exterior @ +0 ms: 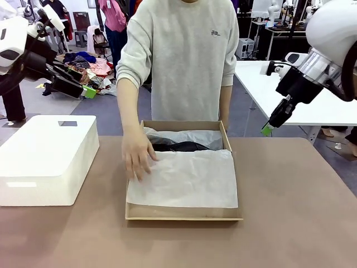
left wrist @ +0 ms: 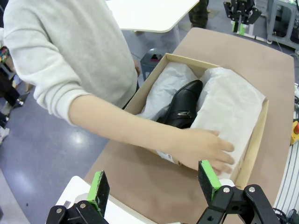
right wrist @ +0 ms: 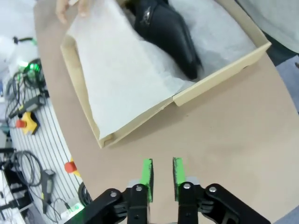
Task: Pack the shoes into the box.
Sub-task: Close the Shoes Box.
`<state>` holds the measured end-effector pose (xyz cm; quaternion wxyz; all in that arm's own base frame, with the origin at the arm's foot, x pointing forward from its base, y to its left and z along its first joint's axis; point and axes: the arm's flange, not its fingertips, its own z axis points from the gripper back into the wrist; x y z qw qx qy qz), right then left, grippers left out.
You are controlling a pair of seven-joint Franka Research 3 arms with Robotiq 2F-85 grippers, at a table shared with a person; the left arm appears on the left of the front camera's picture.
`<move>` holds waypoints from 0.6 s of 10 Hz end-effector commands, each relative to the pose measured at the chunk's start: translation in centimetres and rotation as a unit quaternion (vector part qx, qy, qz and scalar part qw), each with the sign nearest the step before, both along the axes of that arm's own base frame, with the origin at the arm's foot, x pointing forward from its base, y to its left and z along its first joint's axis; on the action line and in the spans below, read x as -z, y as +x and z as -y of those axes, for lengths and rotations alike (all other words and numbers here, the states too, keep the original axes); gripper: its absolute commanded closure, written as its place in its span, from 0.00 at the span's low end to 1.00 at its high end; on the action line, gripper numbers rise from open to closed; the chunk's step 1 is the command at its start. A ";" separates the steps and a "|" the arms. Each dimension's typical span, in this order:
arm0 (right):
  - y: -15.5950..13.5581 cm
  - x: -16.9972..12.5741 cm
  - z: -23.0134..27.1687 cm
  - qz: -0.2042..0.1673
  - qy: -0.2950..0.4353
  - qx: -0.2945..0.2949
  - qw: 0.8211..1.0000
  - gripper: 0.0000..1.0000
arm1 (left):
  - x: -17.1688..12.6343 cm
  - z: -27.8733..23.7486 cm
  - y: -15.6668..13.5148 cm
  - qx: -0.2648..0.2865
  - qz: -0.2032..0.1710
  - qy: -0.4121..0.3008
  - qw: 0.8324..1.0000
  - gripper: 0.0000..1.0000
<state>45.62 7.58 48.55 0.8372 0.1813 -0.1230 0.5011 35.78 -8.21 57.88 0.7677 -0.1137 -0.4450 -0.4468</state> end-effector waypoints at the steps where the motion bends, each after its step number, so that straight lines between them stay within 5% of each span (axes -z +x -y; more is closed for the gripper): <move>1: 0.9 0.0 0.5 0.005 0.010 -0.054 0.999 1.00 | 0.0 -0.1 0.0 0.002 -0.001 -0.004 1.000 0.00; 4: 0.7 -0.1 0.2 0.000 -0.003 -0.092 0.996 1.00 | 0.0 -0.1 0.0 0.002 -0.001 -0.004 1.000 0.00; 6: 0.4 0.4 0.0 -0.004 -0.002 -0.067 0.998 1.00 | 0.0 -0.1 0.0 0.002 -0.001 -0.004 1.000 0.00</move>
